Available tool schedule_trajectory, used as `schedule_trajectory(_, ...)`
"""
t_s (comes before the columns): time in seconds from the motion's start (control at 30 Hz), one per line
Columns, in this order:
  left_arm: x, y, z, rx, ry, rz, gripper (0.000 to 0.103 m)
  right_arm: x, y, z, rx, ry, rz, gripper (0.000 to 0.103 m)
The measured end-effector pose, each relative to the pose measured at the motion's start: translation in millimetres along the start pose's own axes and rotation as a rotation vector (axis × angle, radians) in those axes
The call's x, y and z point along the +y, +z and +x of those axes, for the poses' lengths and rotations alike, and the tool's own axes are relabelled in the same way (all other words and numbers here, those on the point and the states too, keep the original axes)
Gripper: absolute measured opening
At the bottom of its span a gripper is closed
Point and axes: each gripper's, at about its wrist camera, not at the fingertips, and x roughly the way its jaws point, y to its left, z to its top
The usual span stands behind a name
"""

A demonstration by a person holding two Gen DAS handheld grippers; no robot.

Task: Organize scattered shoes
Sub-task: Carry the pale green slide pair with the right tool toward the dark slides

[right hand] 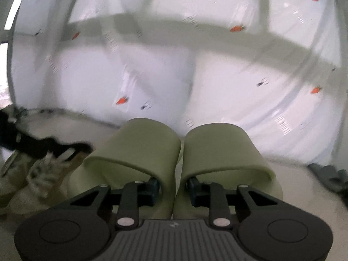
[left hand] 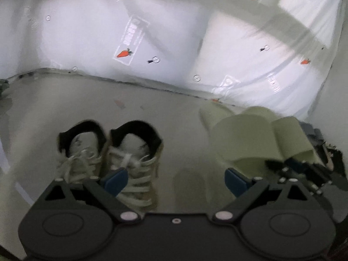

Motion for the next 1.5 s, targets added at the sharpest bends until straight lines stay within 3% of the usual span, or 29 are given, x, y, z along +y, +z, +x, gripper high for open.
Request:
schedule_trajectory(0.2,-36,15,11,-0.037,-0.085,0.03,0.096,-50,16,-18,-0.035,-0.132,0.035,0.035)
schedule_trajectory(0.33,-65,27,24,-0.045,-0.126,0.034,0.096,-95,9,-22,-0.012,-0.227,0.053,0.036)
schedule_trajectory(0.43,-104,36,38,-0.085,-0.175,0.037,0.096,-134,1,-24,0.021,-0.277,0.074,0.037)
schedule_trajectory(0.53,-139,35,50,-0.101,-0.178,0.024,0.096,-173,-9,-29,0.037,-0.289,0.078,0.038)
schedule_trajectory(0.73,-231,24,77,-0.097,-0.168,-0.009,0.096,-265,-31,-48,0.091,-0.236,0.081,0.039)
schedule_trajectory(0.87,-299,10,95,-0.123,-0.182,-0.015,0.096,-334,-60,-30,0.133,-0.196,0.053,0.039)
schedule_trajectory(1.07,-381,-3,134,-0.047,-0.164,-0.017,0.096,-409,-81,1,0.207,-0.138,0.095,0.039)
schedule_trajectory(1.23,-412,0,159,-0.015,-0.139,0.042,0.096,-434,-100,38,0.235,-0.104,0.131,0.038)
schedule_trajectory(1.37,-428,15,197,0.032,-0.132,0.089,0.096,-448,-105,85,0.224,-0.087,0.162,0.038)
schedule_trajectory(1.5,-437,35,241,0.062,-0.131,0.145,0.096,-446,-103,123,0.226,-0.014,0.152,0.04)
